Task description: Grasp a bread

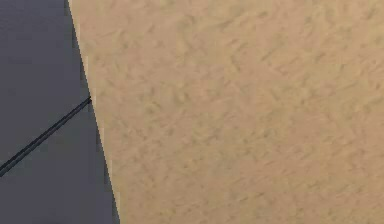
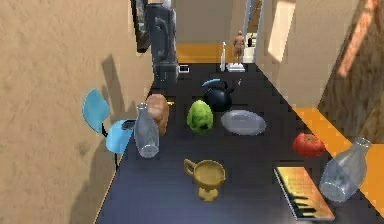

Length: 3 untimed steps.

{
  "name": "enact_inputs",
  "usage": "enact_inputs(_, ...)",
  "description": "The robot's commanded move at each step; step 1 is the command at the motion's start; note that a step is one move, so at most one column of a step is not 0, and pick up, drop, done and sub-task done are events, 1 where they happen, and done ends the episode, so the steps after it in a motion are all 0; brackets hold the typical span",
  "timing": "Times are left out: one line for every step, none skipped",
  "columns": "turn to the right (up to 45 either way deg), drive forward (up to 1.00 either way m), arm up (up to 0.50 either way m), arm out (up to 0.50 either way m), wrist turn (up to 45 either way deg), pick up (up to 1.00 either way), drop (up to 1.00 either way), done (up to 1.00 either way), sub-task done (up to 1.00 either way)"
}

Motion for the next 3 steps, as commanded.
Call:
enact_inputs(0.0,0.0,0.5,0.0,0.0,0.0,0.0,0.0,0.0)
enact_inputs(0.0,0.0,0.38,0.0,0.0,0.0,0.0,0.0,0.0)
enact_inputs(0.0,0.0,0.0,0.5,0.0,0.0,0.0,0.0,0.0)
